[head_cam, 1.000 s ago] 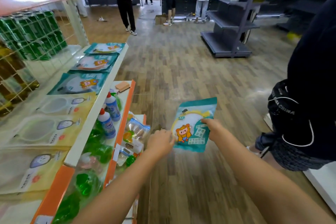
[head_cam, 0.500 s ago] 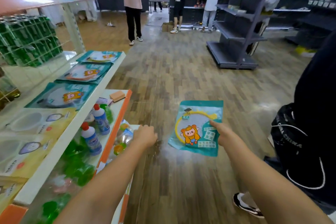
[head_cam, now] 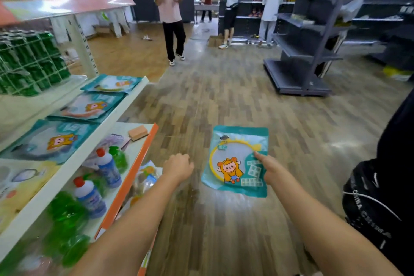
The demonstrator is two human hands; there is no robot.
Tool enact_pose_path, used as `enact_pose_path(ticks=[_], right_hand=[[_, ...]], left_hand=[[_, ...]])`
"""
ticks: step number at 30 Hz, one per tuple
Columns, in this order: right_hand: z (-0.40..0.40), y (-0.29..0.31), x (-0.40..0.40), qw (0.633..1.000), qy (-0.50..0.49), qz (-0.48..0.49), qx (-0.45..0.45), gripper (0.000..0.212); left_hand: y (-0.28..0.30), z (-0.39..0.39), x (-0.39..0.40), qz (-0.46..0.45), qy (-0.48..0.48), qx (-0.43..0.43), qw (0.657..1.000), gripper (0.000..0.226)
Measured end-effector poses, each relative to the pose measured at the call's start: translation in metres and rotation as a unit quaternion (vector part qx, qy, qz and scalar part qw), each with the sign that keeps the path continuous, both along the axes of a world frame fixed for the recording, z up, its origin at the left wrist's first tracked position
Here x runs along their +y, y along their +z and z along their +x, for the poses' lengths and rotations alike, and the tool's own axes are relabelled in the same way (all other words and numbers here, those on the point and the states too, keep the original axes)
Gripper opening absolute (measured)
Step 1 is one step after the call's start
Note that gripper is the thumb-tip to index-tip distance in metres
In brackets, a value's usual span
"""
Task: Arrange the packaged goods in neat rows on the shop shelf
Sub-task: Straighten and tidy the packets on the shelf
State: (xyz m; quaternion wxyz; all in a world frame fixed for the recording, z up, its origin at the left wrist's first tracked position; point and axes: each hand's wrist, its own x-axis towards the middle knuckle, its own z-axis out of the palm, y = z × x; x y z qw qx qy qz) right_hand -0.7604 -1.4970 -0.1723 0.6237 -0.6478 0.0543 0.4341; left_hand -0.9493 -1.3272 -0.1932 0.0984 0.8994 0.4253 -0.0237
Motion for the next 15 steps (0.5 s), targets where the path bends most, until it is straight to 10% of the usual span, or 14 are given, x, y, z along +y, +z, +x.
enact_pose_path(ticks=[15], right_hand=[[0.072,0.040,0.150,0.999,-0.013,0.028,-0.019,0.019]], left_hand=[[0.025,0.076,0.161,0.009,-0.013,-0.045,0.999,0.037]])
